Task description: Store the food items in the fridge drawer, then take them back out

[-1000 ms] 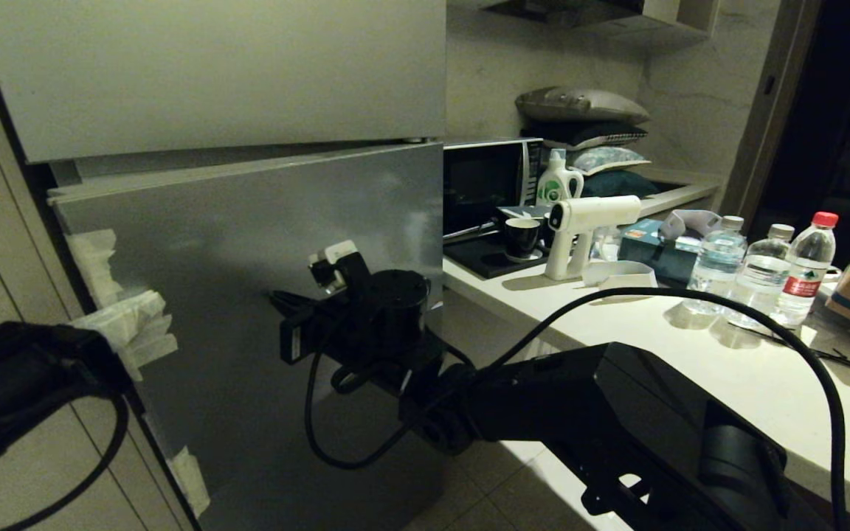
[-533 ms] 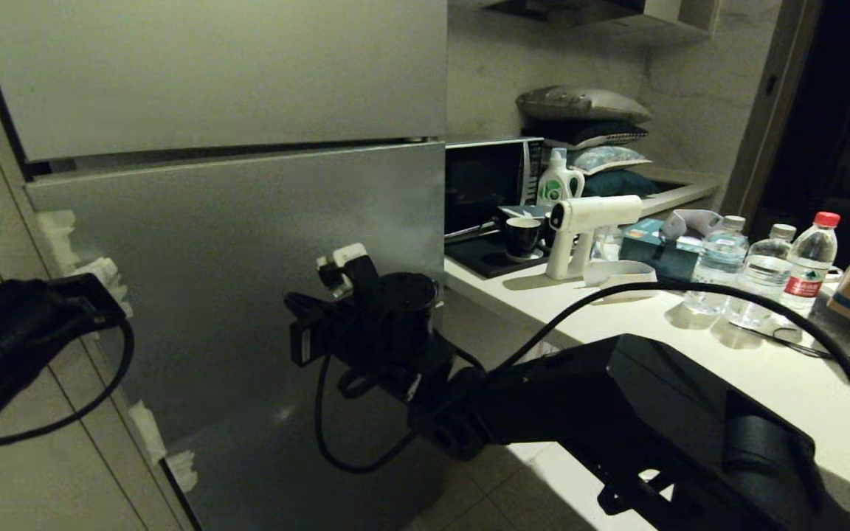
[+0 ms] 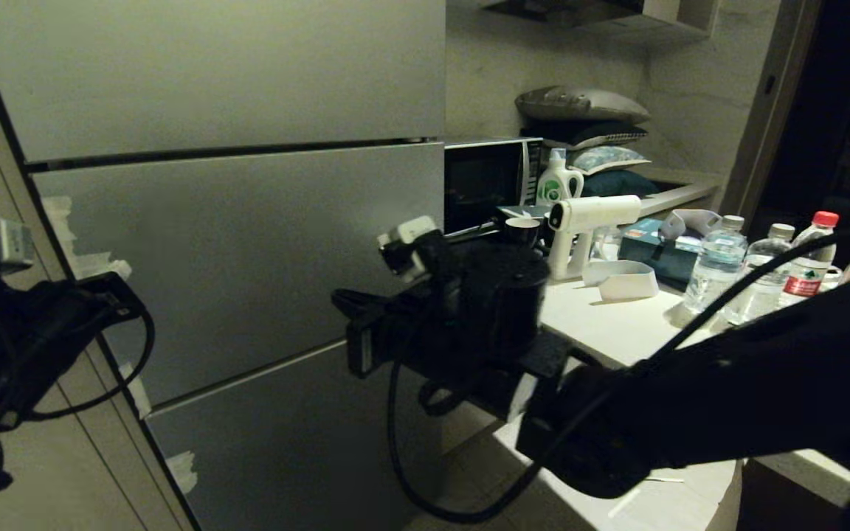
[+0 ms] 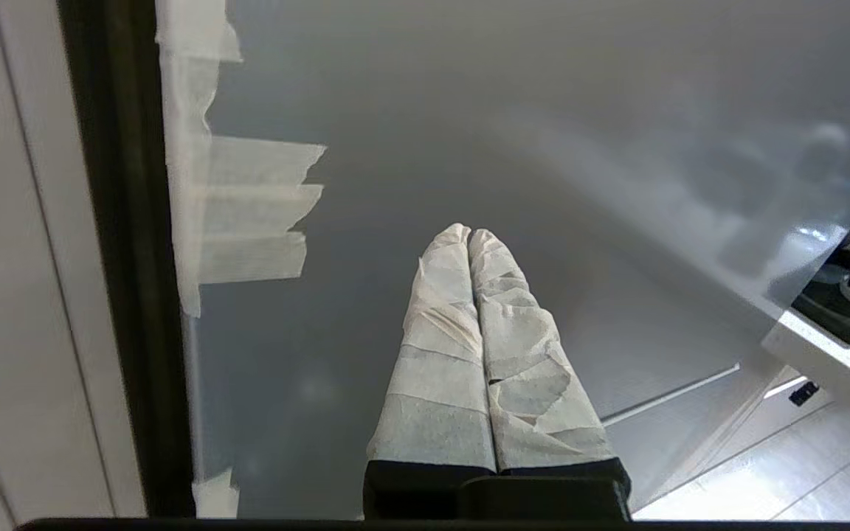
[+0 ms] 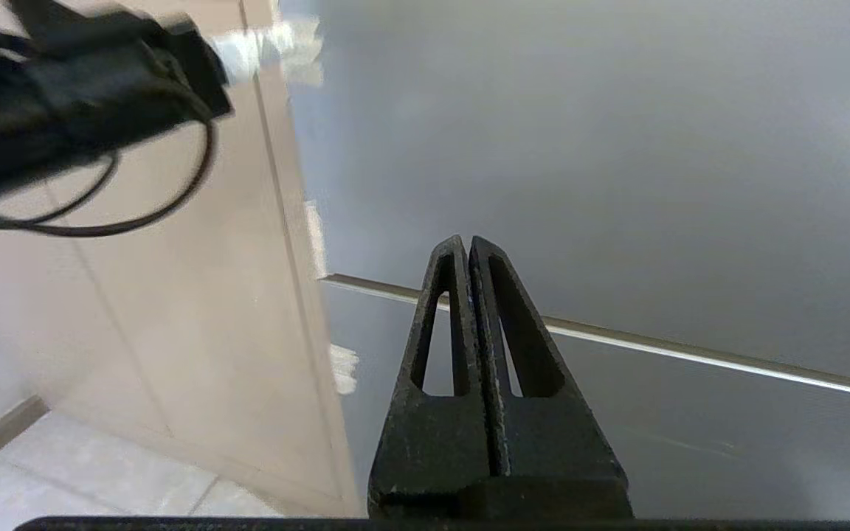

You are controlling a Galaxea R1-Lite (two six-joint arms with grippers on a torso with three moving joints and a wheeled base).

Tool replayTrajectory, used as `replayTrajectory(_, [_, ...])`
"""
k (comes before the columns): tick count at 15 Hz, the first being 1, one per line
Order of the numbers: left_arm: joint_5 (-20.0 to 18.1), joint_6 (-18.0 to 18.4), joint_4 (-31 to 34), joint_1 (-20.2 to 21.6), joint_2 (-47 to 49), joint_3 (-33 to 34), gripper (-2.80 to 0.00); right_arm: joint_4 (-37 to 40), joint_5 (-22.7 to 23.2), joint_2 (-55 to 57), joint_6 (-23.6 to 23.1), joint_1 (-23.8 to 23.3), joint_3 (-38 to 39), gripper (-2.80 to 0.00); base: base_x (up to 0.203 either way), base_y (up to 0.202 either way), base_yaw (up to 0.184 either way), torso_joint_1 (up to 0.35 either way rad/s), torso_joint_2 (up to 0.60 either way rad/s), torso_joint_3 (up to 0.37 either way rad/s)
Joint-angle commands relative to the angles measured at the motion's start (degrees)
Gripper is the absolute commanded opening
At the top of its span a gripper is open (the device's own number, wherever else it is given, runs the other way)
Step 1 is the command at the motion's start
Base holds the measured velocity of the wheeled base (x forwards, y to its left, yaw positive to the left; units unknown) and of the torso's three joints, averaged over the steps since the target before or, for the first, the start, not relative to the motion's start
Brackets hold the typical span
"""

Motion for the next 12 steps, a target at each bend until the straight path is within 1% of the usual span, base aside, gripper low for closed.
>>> replayTrajectory(1, [-0.1, 0.1, -0.7, -0.3, -0.8, 0.0, -2.8, -2.7, -2.7, -10.1, -0.6, -0.2, 10.3, -2.8, 0.0, 0.0, 0.0, 0.0, 0.0, 0.0])
replayTrajectory(2, [-0.1, 0.1, -0.7, -0.8, -3.1, -0.1, -2.8, -4.2, -3.9, -11.8, -0.8, -1.0, 13.7, -2.8, 0.0, 0.0, 0.0, 0.0, 0.0, 0.0])
replayTrajectory(4, [-0.1, 0.4, -0.5, -2.4, -7.3, 0.1, -2.8, -8.0, -5.0, -13.4, -0.9, -3.9, 18.5, -2.8, 0.0, 0.0, 0.0, 0.0, 0.0, 0.0])
replayTrajectory(6, [0.0, 0.4, -0.3, -3.0, -11.2, 1.2, -2.8, -9.6, -5.6, -14.6, -1.0, -5.4, 21.4, -2.8, 0.0, 0.0, 0.0, 0.0, 0.0, 0.0])
replayTrajectory(8, [0.0, 0.6, 0.0, -3.0, -15.1, 2.6, -2.8, -9.7, -7.3, -15.7, -1.0, -6.3, 22.9, -2.8, 0.0, 0.0, 0.0, 0.0, 0.0, 0.0])
replayTrajectory(10, [-0.1, 1.5, 3.6, -3.0, -20.8, 3.5, -2.8, -9.8, -7.5, -17.7, -1.0, -8.1, 25.3, -2.8, 0.0, 0.0, 0.0, 0.0, 0.0, 0.0])
replayTrajectory(12, [-0.4, 2.0, 11.3, -3.2, -26.8, 3.9, -2.8, -9.8, -7.5, -18.5, -0.8, -10.6, 27.3, -2.8, 0.0, 0.0, 0.0, 0.0, 0.0, 0.0])
